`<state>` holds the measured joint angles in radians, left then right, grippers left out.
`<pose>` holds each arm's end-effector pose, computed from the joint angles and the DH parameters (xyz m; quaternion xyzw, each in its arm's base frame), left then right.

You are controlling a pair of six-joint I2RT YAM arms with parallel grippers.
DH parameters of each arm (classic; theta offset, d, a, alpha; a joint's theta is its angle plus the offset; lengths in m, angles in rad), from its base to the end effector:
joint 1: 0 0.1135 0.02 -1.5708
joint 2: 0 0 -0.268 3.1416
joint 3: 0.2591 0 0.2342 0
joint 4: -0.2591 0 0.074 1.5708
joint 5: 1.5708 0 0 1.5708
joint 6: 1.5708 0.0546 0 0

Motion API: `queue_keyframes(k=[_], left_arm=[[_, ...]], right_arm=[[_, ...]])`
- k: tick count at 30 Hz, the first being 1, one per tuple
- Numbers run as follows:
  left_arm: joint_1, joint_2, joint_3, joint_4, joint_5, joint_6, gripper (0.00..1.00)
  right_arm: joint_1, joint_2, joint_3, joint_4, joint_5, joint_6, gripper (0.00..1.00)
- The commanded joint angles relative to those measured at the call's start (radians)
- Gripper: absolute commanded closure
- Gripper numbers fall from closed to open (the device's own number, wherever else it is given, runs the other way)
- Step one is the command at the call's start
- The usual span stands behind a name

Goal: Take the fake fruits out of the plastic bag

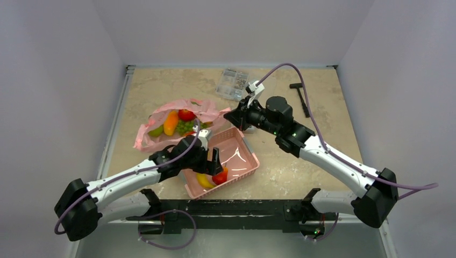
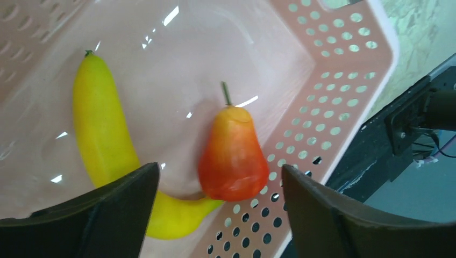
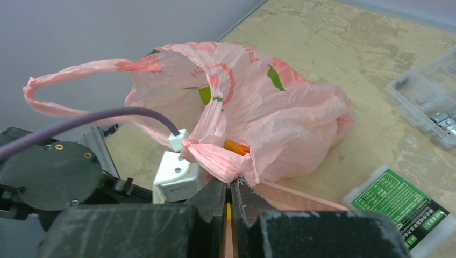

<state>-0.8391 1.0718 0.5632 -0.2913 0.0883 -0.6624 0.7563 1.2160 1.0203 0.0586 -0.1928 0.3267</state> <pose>0.1355 -0.1581 0.1989 0.0982 0.9207 -0.2861 0.2467 0.2016 0.2046 0.3622 -0.2217 0.7197 0.3992 0.5230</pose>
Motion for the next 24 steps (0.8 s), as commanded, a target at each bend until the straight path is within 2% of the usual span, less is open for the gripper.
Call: queue_keyframes(k=[1, 3, 9, 12, 16, 21, 24], left_arm=[[-0.003, -0.119, 0.056, -0.056, -0.042, 0.001, 0.07], [-0.002, -0.174, 0.092, -0.109, -0.062, 0.020, 0.04], [-0.001, -0.283, 0.242, -0.281, -0.171, 0.095, 0.06], [0.001, -0.344, 0.291, -0.319, -0.370, 0.080, 0.09], [0.004, -0.360, 0.310, -0.293, -0.572, 0.057, 0.11], [0.022, -0.319, 0.304, -0.189, -0.662, 0.047, 0.24], [0.065, -0.275, 0.305, -0.133, -0.664, 0.052, 0.37]], right_arm=[[-0.002, -0.033, -0.008, -0.006, -0.007, -0.023, 1.00], [-0.004, -0.036, -0.008, -0.012, -0.005, -0.025, 1.00], [-0.003, -0.046, 0.006, -0.017, 0.001, -0.025, 1.00], [-0.003, -0.059, 0.005, -0.004, 0.009, -0.023, 1.00], [-0.003, -0.059, 0.013, 0.017, 0.007, 0.020, 1.00], [-0.003, -0.025, 0.052, 0.043, 0.052, 0.114, 1.00], [-0.004, -0.001, 0.075, 0.065, 0.080, 0.175, 1.00]])
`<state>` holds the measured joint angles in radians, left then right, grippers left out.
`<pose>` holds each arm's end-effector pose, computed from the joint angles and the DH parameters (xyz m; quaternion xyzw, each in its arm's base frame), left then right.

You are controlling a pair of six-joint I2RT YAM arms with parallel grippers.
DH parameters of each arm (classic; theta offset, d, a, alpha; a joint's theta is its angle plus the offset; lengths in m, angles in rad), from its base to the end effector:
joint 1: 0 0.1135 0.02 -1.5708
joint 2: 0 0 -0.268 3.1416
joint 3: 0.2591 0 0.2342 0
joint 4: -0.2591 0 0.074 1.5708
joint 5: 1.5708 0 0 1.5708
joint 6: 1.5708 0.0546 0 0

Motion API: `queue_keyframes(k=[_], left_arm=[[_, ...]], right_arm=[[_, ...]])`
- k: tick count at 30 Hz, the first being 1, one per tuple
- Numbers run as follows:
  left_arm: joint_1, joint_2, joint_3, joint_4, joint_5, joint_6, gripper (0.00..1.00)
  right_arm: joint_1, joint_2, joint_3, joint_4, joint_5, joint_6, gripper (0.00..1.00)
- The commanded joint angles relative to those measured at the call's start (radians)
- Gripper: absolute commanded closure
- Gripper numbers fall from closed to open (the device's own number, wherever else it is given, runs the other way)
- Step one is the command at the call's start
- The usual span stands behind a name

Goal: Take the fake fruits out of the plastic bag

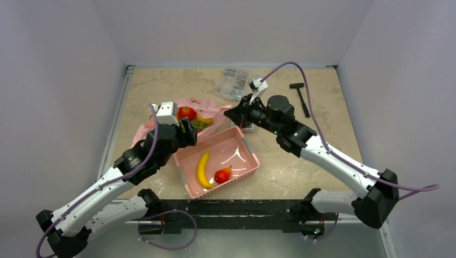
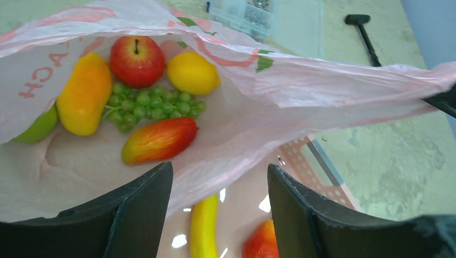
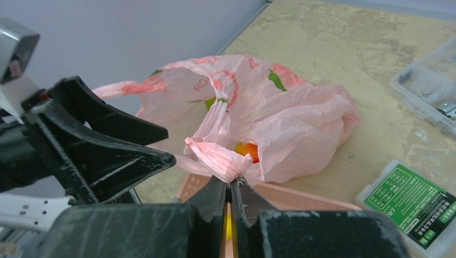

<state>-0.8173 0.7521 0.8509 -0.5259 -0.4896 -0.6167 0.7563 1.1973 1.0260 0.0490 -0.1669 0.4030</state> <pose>0.1247 -0.0954 0.3280 -0.0488 0.8249 -0.1914 0.5297 0.1992 0.2004 0.3680 -0.1855 0.7251 0.4139 0.5182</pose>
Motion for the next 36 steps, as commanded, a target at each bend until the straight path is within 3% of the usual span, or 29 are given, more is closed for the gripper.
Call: queue_keyframes(k=[1, 6, 12, 18, 24, 27, 36], left_arm=[[0.067, 0.061, 0.021, 0.106, -0.078, -0.003, 0.41], [0.229, 0.129, -0.024, 0.165, 0.043, -0.064, 0.49], [0.318, 0.228, -0.026, 0.243, 0.172, -0.047, 0.50], [0.388, 0.446, 0.043, 0.268, 0.316, -0.059, 0.54], [0.411, 0.613, 0.049, 0.427, 0.373, -0.125, 0.36], [0.417, 0.705, 0.079, 0.474, 0.379, -0.156, 0.31], [0.418, 0.904, 0.051, 0.754, 0.231, -0.275, 0.20]], right_arm=[[-0.003, 0.023, 0.075, 0.079, 0.068, 0.123, 1.00], [-0.004, 0.066, 0.122, 0.091, 0.088, 0.205, 1.00], [-0.004, 0.114, 0.187, 0.095, 0.087, 0.221, 1.00], [-0.003, 0.133, 0.202, 0.101, 0.083, 0.203, 1.00], [-0.004, 0.148, 0.200, 0.108, 0.066, 0.201, 1.00], [-0.004, 0.155, 0.205, 0.106, 0.050, 0.204, 1.00], [-0.003, 0.178, 0.226, 0.097, 0.017, 0.203, 1.00]])
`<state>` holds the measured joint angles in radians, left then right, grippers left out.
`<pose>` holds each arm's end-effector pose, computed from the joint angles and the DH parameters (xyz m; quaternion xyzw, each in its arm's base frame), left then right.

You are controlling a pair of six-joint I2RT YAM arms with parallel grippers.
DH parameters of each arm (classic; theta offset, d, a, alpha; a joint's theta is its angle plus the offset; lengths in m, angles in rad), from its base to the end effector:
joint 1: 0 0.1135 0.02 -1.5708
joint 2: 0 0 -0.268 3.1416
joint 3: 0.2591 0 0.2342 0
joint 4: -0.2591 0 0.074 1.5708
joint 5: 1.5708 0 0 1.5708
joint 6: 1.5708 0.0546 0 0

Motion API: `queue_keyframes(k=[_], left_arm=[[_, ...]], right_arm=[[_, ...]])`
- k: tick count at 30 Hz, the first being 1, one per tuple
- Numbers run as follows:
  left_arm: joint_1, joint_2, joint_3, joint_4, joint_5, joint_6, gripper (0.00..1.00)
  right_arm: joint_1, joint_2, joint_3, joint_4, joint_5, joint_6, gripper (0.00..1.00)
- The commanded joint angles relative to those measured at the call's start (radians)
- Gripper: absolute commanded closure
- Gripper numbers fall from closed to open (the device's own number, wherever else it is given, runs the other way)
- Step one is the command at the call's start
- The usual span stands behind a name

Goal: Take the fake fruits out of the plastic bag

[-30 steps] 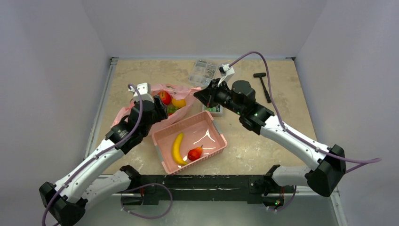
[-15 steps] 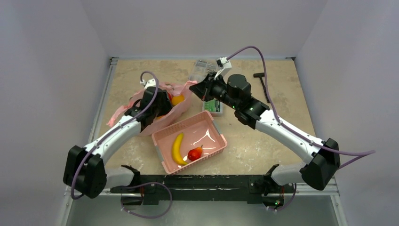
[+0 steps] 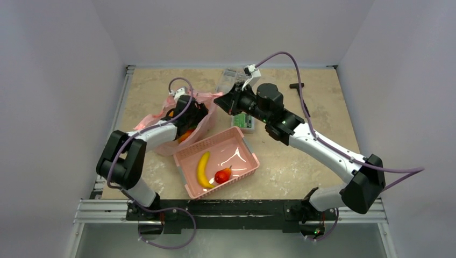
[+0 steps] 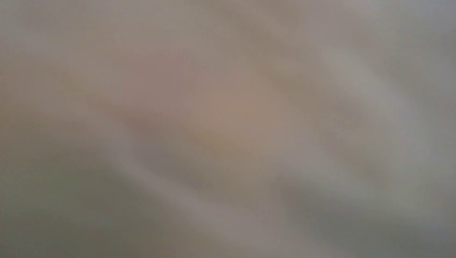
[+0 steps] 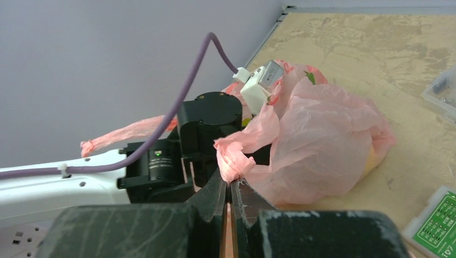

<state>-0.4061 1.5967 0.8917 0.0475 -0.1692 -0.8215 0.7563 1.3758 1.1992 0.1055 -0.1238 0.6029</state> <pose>0.3154 -0.1256 0.2023 -0.2209 0.8674 -0.1911 0.4028 0.2349 0.2309 0.3866 -0.0980 0.7250 0.4627 0.5006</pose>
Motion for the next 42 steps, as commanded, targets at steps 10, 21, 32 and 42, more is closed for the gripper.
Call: queue_keyframes(k=[10, 21, 32, 42], left_arm=[[0.046, 0.232, 0.086, 0.170, -0.135, -0.223, 0.35], [0.057, 0.174, 0.071, 0.184, -0.080, -0.140, 0.88], [0.081, -0.038, -0.057, 0.193, 0.063, -0.061, 0.86], [0.129, -0.143, -0.109, 0.205, 0.123, -0.047, 0.81]], right_arm=[[-0.003, -0.013, 0.050, 0.026, -0.029, -0.007, 1.00], [-0.004, -0.045, 0.021, 0.017, -0.013, -0.022, 1.00], [-0.003, -0.139, -0.002, -0.024, 0.032, -0.141, 1.00], [-0.004, -0.190, -0.152, -0.059, 0.077, -0.225, 1.00]])
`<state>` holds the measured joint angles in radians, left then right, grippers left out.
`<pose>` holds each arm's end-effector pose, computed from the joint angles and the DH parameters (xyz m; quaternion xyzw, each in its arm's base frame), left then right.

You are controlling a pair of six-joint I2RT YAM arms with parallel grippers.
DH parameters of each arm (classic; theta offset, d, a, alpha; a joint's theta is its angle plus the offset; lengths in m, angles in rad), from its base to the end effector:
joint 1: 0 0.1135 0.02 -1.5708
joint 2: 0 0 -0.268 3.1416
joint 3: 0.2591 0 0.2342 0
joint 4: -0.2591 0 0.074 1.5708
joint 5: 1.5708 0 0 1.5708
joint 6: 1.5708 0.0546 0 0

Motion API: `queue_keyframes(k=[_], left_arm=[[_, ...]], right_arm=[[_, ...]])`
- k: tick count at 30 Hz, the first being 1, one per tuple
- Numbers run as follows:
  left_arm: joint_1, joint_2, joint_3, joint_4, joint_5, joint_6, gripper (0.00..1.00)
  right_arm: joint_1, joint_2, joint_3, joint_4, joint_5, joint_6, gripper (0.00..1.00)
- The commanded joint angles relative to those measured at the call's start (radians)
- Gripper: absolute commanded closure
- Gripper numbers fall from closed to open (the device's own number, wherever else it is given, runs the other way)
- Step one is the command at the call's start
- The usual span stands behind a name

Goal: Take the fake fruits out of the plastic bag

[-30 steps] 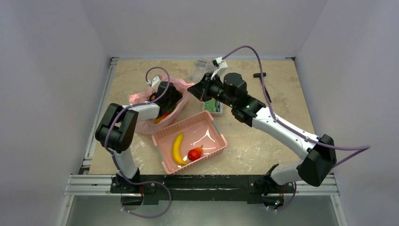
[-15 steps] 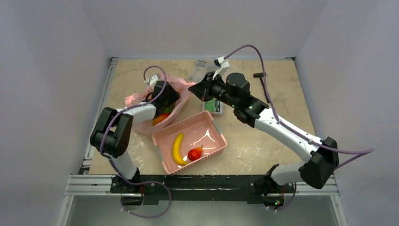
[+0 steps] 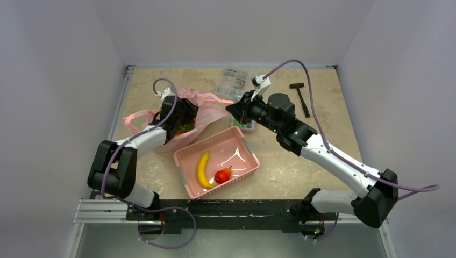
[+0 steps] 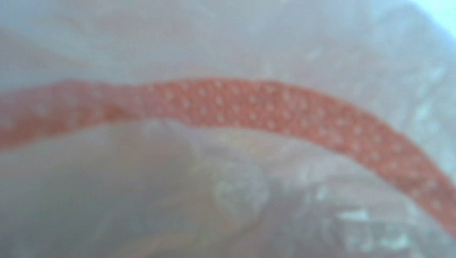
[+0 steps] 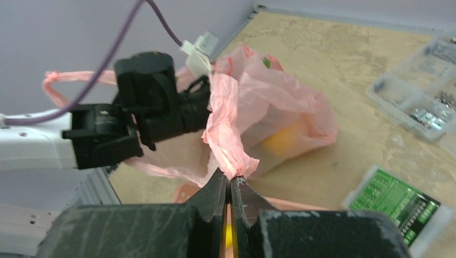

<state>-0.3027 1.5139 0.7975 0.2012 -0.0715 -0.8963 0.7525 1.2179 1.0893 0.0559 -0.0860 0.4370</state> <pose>0.3130 -0.0937 0.2144 -0.2697 0.8204 -0.2585 0.4330 0.2068 0.2000 0.3861 -0.1438 0.7180 0.4073 0.5459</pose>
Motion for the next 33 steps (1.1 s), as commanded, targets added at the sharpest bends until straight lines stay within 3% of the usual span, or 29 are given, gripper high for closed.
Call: queue_keyframes(k=[1, 4, 7, 10, 14, 26, 30, 33], left_arm=[[0.026, -0.067, -0.013, 0.050, 0.025, 0.040, 0.79], [0.026, -0.073, 0.014, -0.001, 0.000, 0.062, 0.72], [0.027, -0.039, 0.037, -0.063, -0.026, 0.043, 0.56], [0.029, 0.004, 0.023, -0.035, -0.009, 0.005, 0.43], [0.043, 0.075, 0.030, -0.002, 0.046, -0.052, 0.33], [0.050, 0.251, 0.131, 0.048, 0.164, -0.087, 0.26], [0.036, 0.305, 0.172, 0.003, 0.184, -0.101, 0.26], [0.033, 0.326, 0.166, 0.008, 0.196, -0.127, 0.32]], right_arm=[[0.001, -0.028, -0.050, -0.010, 0.038, -0.058, 1.00], [0.001, -0.005, -0.048, -0.026, 0.023, -0.048, 1.00], [-0.001, -0.003, -0.028, -0.015, 0.007, -0.031, 1.00], [0.000, 0.005, 0.008, -0.014, 0.001, -0.028, 1.00], [0.001, 0.028, 0.053, -0.018, -0.008, -0.031, 1.00], [0.000, 0.048, 0.053, 0.010, -0.028, -0.025, 1.00], [0.001, 0.057, 0.059, 0.010, -0.057, -0.027, 1.00], [0.001, 0.047, 0.053, 0.015, -0.049, -0.024, 1.00]])
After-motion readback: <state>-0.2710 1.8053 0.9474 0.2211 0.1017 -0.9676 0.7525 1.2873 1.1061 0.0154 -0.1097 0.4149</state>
